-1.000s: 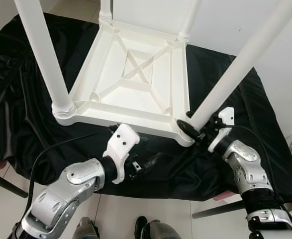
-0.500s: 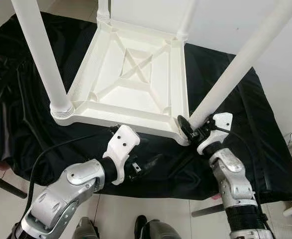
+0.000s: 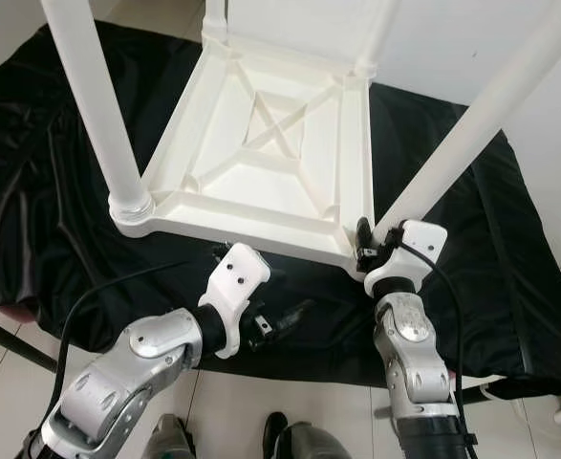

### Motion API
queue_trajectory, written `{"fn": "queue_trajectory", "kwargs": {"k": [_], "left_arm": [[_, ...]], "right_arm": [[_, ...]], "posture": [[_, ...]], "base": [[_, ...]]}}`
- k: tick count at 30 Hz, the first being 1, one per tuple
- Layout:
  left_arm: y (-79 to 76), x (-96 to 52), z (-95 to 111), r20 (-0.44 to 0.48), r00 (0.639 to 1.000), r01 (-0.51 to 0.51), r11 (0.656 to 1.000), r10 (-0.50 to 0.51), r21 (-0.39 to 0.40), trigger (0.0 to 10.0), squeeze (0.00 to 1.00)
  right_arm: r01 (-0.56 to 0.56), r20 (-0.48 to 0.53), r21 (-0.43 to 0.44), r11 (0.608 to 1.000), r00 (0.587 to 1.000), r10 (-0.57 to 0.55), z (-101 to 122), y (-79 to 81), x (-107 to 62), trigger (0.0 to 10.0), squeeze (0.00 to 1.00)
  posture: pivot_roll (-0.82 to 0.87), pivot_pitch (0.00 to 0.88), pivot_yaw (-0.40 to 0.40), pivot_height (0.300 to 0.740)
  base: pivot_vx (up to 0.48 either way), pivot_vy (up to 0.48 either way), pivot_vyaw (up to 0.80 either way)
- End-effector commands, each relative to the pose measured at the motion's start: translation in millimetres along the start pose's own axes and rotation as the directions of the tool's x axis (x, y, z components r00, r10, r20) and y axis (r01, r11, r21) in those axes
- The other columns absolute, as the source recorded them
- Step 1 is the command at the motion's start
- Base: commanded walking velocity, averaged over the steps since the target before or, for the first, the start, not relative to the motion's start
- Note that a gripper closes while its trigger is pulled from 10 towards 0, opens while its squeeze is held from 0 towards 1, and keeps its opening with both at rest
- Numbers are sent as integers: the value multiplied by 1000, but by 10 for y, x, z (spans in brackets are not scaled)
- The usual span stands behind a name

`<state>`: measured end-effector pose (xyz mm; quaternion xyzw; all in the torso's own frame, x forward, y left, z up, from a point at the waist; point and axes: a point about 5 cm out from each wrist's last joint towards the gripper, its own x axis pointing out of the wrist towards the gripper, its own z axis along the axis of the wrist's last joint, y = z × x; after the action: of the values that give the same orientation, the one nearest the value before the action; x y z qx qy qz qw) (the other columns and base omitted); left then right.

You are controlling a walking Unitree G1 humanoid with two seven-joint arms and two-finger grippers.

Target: Building children table

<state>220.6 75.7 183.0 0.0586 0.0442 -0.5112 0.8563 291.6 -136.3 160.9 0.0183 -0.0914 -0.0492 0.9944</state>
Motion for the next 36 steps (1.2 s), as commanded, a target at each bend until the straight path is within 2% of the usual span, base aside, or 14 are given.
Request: {"fn": "queue_trajectory", "kwargs": {"k": [1,2,3,10,15,16,18,19,27,29,30,32,34,36], "left_arm": [[-79,8,-5,3,999,40,999,-40,-1,10000,0],[-79,8,-5,3,999,40,999,-40,-1,10000,0],[-80,8,-5,4,999,38,999,-38,-2,10000,0],[-76,7,-13,4,1000,31,999,-31,-5,10000,0],[-37,5,-10,12,1000,13,1000,-13,1,10000,0],[-9,5,-2,16,1000,4,1000,-4,7,10000,0],[10,5,3,19,1000,-2,1000,2,12,10000,0],[65,4,19,20,1000,-10,1000,10,25,10000,0],[229,15,62,22,999,-39,997,38,65,10000,0],[229,15,62,22,999,-39,997,38,65,10000,0],[299,32,82,24,999,-51,995,49,86,10000,0],[324,39,85,24,998,-56,994,54,90,10000,0],[435,70,82,17,996,-84,987,82,135,10000,0],[481,89,83,16,996,-92,985,91,148,10000,0]], "right_arm": [[67,-45,-60,996,997,-70,-116,-119,-48,10000,427],[67,-45,-60,996,997,-70,-116,-119,-48,10000,427],[61,-32,-51,997,998,-62,-101,-140,-50,10000,1000],[15,26,-65,998,1000,-13,-17,-233,-100,10000,1000],[-81,101,-80,993,991,89,89,-236,-259,10000,1000],[-108,114,-102,989,986,120,109,-238,-325,10000,306],[-123,117,-118,985,984,136,117,-239,-366,10000,306],[-144,105,-117,983,982,156,102,-279,-459,10000,0],[-126,70,-88,988,989,132,60,-417,-621,10000,0],[-126,70,-88,988,989,132,60,-417,-621,10000,0],[-141,51,-73,987,988,144,33,-444,-697,10000,0],[-150,47,-69,986,987,153,29,-449,-726,10000,0],[-201,12,-35,979,979,201,-8,-482,-827,10000,0],[-224,-9,-13,974,974,224,-30,-498,-858,10000,0]], "posture": [[120,204,-152,740],[120,204,-152,740],[120,204,-152,740],[116,205,-156,740],[108,211,-156,740],[104,214,-155,740],[104,214,-155,740],[97,218,-150,740],[83,220,-135,740],[83,220,-135,740],[81,221,-128,740],[81,221,-128,740],[78,220,-126,740],[71,219,-123,740]], "base": [[0,0,0],[0,0,0],[0,0,0],[0,0,0],[0,0,0],[0,0,0],[0,0,0],[0,0,0],[0,0,0],[0,0,0],[0,0,0],[0,0,0],[0,0,0],[0,0,0]]}}
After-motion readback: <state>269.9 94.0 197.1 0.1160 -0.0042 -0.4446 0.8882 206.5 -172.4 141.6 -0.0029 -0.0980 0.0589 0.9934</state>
